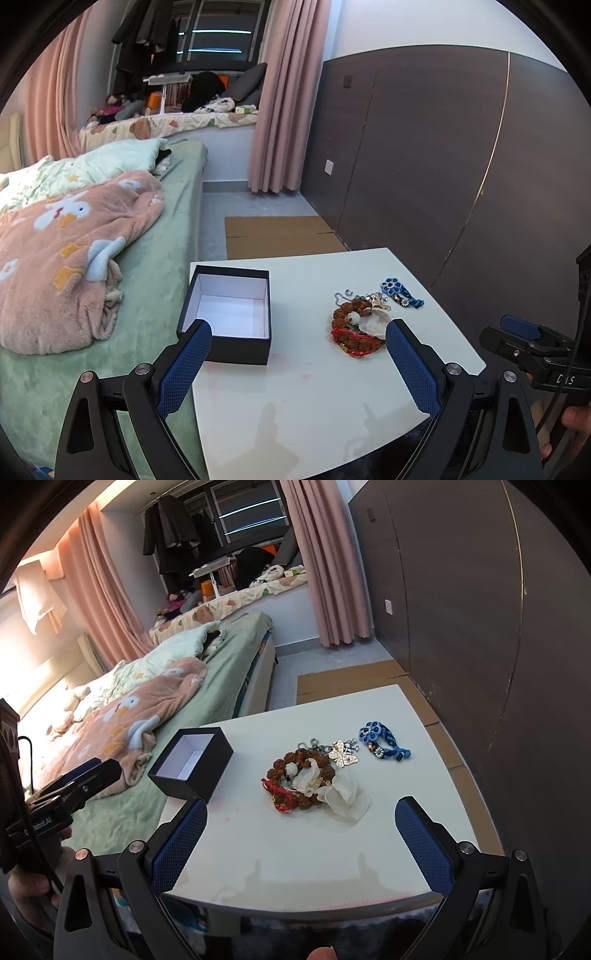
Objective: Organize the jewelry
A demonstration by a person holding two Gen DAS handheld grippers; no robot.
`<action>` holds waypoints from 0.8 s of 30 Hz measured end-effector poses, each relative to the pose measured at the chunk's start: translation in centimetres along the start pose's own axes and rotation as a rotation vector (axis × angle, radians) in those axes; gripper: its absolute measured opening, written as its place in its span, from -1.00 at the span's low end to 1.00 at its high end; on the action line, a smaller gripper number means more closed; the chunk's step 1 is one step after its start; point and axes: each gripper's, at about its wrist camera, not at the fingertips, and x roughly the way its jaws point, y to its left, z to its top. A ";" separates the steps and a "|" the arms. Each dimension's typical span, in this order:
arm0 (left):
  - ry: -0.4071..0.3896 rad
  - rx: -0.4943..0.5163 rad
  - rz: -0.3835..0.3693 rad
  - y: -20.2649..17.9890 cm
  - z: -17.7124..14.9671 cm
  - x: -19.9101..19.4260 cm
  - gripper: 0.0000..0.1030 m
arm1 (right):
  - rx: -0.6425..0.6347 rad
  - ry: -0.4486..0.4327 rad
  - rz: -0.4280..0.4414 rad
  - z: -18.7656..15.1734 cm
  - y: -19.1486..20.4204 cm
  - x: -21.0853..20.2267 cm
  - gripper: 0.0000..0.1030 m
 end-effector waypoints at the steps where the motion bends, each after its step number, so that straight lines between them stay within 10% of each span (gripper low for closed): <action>1: -0.001 0.000 0.000 0.0 0.0 -0.1 0.85 | 0.002 0.000 0.000 0.0 0.0 -0.1 1.00; 24: 0.001 -0.001 -0.002 -0.2 0.2 0.1 0.85 | 0.004 -0.002 -0.020 0.2 -0.5 0.0 1.00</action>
